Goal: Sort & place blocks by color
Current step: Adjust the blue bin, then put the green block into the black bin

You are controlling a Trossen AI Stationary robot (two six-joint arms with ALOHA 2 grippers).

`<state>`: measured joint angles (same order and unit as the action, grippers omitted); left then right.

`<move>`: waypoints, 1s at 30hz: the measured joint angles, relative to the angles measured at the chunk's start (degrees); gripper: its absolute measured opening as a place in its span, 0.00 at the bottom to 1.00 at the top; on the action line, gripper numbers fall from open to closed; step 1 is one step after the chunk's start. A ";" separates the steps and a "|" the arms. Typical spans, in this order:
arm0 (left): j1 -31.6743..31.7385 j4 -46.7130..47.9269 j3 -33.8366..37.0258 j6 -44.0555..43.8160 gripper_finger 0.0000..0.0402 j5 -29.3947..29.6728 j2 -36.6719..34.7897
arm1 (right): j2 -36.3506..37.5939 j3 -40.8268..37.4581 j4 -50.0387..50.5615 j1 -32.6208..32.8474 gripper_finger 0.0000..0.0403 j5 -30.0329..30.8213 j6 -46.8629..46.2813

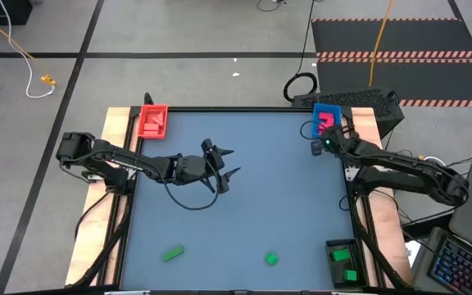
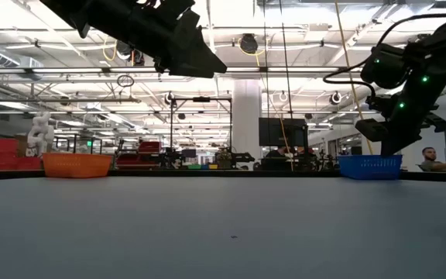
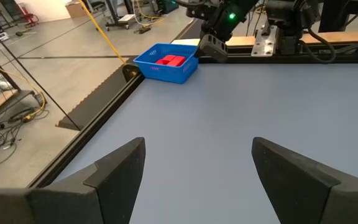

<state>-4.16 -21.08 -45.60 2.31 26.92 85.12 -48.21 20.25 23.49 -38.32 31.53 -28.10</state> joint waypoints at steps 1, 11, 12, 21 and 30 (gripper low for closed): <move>0.00 0.00 0.00 0.00 0.73 0.01 0.00 | 0.00 0.00 -0.25 -0.38 0.00 0.00 0.60; 0.00 0.00 0.00 0.00 0.73 0.00 0.00 | 0.01 -0.02 0.26 -3.73 0.00 0.11 1.22; 0.00 0.00 0.00 0.01 0.73 0.00 0.00 | 0.02 -0.01 0.29 -3.73 0.00 0.11 1.67; 0.00 3.67 0.00 0.80 0.73 -0.79 -0.02 | 2.29 -0.07 -1.31 -2.41 0.00 -5.57 3.19; -3.23 23.91 0.05 -4.17 0.73 -11.95 -11.11 | 9.00 -0.07 -7.13 1.06 0.00 -24.27 6.60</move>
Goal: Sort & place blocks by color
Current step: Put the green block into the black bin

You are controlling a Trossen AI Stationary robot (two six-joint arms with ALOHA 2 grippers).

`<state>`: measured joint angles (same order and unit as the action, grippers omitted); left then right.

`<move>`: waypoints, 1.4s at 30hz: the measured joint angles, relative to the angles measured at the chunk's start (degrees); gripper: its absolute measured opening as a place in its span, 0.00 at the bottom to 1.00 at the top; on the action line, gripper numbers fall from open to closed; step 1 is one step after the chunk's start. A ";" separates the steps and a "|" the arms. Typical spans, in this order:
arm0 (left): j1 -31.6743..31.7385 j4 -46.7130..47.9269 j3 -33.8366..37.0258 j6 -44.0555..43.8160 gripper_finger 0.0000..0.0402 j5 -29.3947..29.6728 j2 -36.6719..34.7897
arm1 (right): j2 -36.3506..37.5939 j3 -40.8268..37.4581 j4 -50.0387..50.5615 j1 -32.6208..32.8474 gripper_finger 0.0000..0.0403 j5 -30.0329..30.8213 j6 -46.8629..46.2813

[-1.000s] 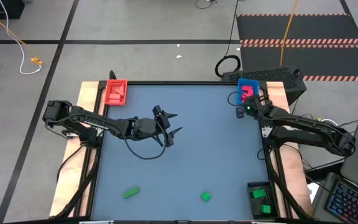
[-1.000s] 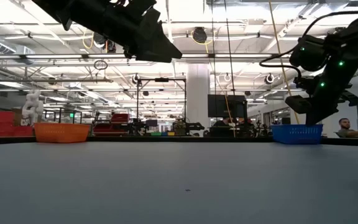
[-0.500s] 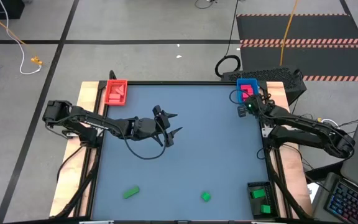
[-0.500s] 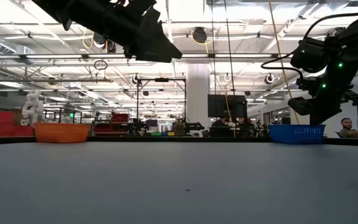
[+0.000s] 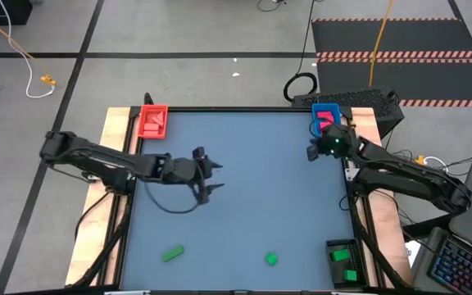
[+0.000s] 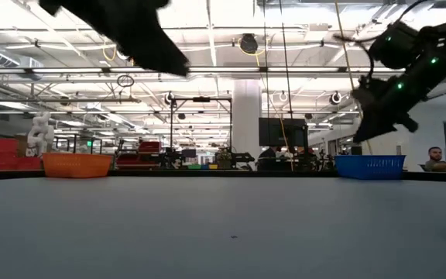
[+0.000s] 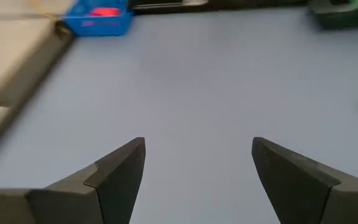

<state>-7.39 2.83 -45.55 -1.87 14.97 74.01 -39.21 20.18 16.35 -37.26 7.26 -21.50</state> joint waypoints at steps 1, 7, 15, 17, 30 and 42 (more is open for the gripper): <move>-0.91 2.41 -0.08 -2.41 0.73 -1.38 -1.84 | 0.56 0.00 -1.30 0.42 0.00 -3.53 1.04; -7.91 15.37 -0.08 -17.48 0.73 -4.87 -7.48 | 0.96 -0.16 -15.21 4.56 0.00 -28.64 5.91; -16.94 24.24 -0.05 -36.09 0.73 -4.88 -2.79 | -2.12 -7.73 -40.33 14.03 0.02 -35.65 3.08; -18.68 25.67 -0.05 -40.17 0.73 -5.67 -1.46 | -3.09 -9.51 -44.95 15.49 0.07 -35.55 3.09; -30.76 25.80 -0.03 -59.56 0.73 -5.67 -0.02 | -13.43 -12.07 -68.44 31.24 0.55 -30.72 -0.52; -38.79 21.39 -0.08 -72.26 0.73 -11.51 11.39 | -26.31 -5.72 -76.49 43.32 0.61 -18.64 3.57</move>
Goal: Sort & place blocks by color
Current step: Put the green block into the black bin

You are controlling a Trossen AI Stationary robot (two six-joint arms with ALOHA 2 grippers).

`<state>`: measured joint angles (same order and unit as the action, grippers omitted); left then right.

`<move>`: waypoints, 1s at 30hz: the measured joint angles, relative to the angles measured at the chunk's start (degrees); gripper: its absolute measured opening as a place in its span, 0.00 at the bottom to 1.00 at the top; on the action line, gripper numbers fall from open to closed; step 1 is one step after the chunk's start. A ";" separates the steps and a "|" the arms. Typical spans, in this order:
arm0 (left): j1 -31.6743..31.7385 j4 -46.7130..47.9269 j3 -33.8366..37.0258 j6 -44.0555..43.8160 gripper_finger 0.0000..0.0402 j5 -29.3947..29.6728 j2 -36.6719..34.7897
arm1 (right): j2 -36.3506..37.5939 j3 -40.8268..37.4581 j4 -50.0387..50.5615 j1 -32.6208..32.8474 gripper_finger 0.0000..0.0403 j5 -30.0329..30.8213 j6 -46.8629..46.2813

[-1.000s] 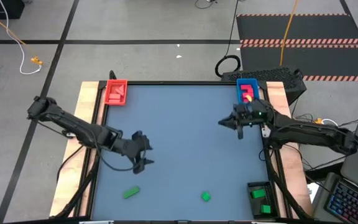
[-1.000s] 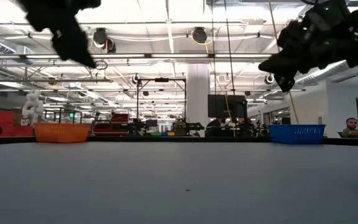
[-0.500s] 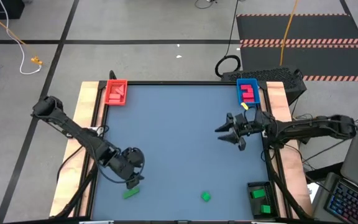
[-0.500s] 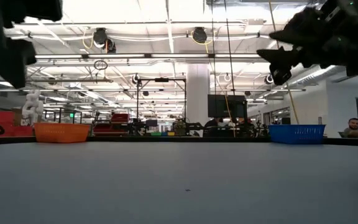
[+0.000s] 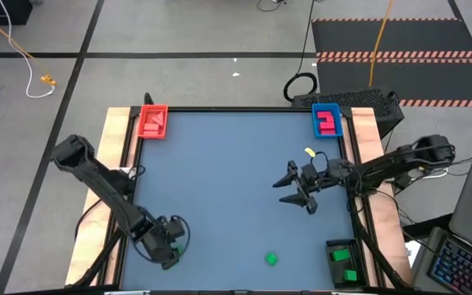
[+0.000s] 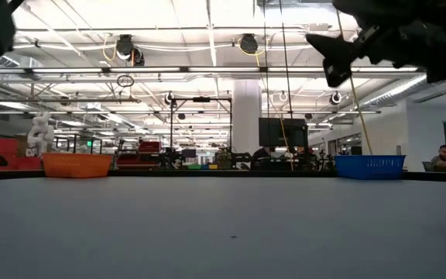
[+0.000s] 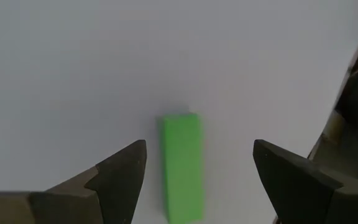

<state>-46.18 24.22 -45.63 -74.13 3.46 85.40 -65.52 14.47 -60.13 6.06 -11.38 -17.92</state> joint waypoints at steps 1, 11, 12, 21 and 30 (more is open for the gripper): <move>-0.45 -1.05 0.00 -0.27 0.73 -0.48 1.19 | -1.00 1.14 -0.10 0.67 0.60 0.86 0.71; -3.07 -3.56 -0.56 -3.75 0.73 0.57 10.16 | -6.64 7.39 0.16 2.69 0.60 1.12 3.62; -3.07 -2.57 -0.61 -4.07 0.73 0.53 10.56 | -6.65 7.65 0.13 2.71 0.60 1.09 3.64; -3.46 0.87 -0.57 -0.78 0.58 1.06 10.87 | -6.35 8.06 0.17 2.69 0.60 8.86 4.31; -2.76 1.23 -0.39 9.11 0.25 0.88 10.50 | -6.35 8.06 0.83 2.67 0.60 8.44 3.86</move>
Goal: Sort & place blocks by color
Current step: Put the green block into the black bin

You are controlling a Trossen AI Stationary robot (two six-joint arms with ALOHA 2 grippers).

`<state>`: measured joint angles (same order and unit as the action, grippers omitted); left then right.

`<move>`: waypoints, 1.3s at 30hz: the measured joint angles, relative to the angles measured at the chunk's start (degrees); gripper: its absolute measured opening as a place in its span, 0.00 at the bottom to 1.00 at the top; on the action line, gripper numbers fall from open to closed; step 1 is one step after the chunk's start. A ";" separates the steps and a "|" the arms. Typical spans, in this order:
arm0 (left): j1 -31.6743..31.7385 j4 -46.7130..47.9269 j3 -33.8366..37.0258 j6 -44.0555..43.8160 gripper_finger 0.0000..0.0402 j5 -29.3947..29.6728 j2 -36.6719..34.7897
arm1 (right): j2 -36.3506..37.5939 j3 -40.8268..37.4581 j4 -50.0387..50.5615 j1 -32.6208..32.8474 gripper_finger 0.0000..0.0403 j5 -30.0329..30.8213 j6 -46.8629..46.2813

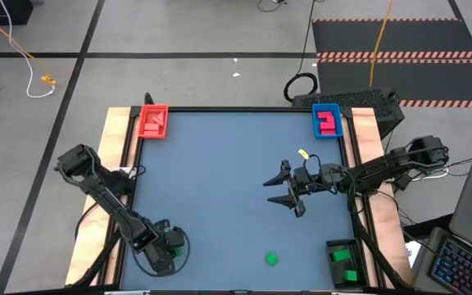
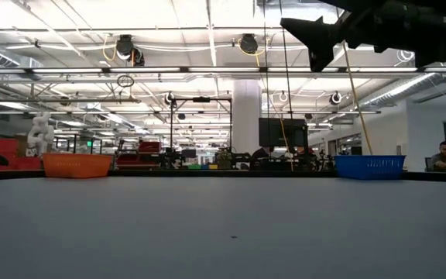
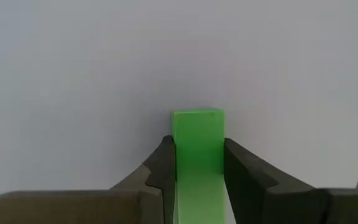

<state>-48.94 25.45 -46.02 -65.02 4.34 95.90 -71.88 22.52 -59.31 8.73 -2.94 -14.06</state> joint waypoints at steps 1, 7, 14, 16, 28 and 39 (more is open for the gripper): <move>0.28 0.09 0.05 1.07 0.25 -0.33 -0.46 | 0.00 0.00 0.00 0.00 0.60 -0.02 0.00; 4.26 3.91 1.05 4.61 0.25 1.51 -6.47 | 0.00 0.00 0.02 0.00 0.60 -0.03 0.24; 10.88 3.24 0.74 12.42 0.26 15.59 -17.33 | 0.00 0.00 0.48 -0.02 0.60 -0.04 4.11; 12.94 0.02 0.74 17.99 0.26 20.86 -20.92 | 0.02 0.00 0.33 -0.02 0.60 -0.04 5.37; 22.92 -43.24 0.52 58.55 0.27 27.27 -27.07 | -2.64 0.00 -8.77 0.10 0.60 -1.41 0.99; 29.48 -53.00 0.46 61.35 0.27 16.87 -20.29 | -12.56 1.00 -18.83 2.32 0.60 7.47 3.98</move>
<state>-19.46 -27.55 -45.56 -3.67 21.20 75.60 -84.44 23.53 -78.14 11.05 4.53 -10.09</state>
